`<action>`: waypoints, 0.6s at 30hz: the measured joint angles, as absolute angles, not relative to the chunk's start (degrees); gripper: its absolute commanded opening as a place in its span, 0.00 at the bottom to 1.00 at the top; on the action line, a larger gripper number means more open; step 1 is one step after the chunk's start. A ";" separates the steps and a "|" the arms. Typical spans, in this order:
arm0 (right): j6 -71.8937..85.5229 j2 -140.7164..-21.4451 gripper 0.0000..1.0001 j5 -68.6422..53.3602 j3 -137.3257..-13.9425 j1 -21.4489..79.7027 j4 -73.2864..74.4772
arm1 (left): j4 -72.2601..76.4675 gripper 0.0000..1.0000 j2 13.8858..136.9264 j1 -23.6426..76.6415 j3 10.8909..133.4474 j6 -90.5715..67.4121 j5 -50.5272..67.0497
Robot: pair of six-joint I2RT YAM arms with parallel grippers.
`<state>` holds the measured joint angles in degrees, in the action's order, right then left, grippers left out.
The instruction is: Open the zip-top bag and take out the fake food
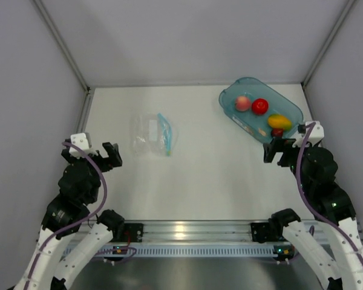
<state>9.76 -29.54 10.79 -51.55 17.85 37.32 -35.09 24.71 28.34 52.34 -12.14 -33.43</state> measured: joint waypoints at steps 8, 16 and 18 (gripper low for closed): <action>8.29 -26.39 0.99 16.32 -47.35 20.21 36.25 | -37.91 0.98 17.15 28.34 45.65 -11.44 -30.26; 8.08 -26.33 0.99 16.53 -46.85 20.23 36.27 | -37.87 0.98 16.88 28.34 45.63 -11.64 -29.28; 8.10 -26.52 1.00 16.47 -46.85 20.23 36.27 | -37.85 0.98 17.10 28.34 45.63 -11.70 -29.26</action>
